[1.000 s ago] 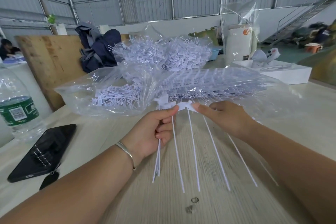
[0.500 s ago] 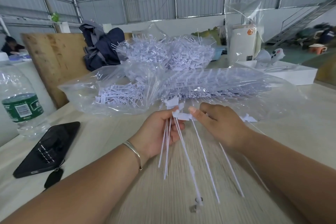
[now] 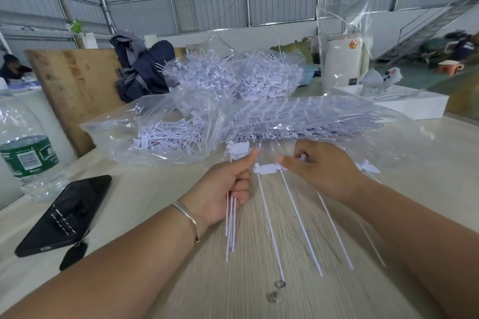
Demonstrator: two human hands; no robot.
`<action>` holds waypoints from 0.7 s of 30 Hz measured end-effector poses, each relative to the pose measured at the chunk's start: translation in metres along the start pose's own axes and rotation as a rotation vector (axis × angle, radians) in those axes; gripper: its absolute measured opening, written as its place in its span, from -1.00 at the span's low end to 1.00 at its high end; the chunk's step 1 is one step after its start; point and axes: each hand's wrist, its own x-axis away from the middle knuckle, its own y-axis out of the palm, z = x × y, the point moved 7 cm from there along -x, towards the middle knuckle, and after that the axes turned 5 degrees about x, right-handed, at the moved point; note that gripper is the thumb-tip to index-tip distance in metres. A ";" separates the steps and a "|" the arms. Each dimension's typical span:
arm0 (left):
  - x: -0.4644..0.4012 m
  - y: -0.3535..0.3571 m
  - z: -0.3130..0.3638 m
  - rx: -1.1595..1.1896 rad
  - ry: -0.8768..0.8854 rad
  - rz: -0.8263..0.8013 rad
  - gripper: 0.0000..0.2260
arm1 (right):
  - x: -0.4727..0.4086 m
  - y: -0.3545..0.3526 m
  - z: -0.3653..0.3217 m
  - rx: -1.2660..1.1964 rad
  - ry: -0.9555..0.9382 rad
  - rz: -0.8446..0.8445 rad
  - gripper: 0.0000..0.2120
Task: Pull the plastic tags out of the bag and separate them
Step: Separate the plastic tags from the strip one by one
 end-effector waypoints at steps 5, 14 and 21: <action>-0.001 -0.001 -0.002 -0.047 -0.010 0.023 -0.78 | 0.001 -0.004 -0.007 -0.114 -0.094 0.061 -0.63; -0.001 0.002 -0.005 -0.146 -0.100 -0.013 -0.93 | -0.001 -0.011 -0.005 -0.177 -0.105 0.110 -0.74; 0.003 0.000 -0.002 -0.115 -0.043 -0.032 -0.89 | 0.002 0.015 -0.010 -0.195 -0.109 -0.119 -0.72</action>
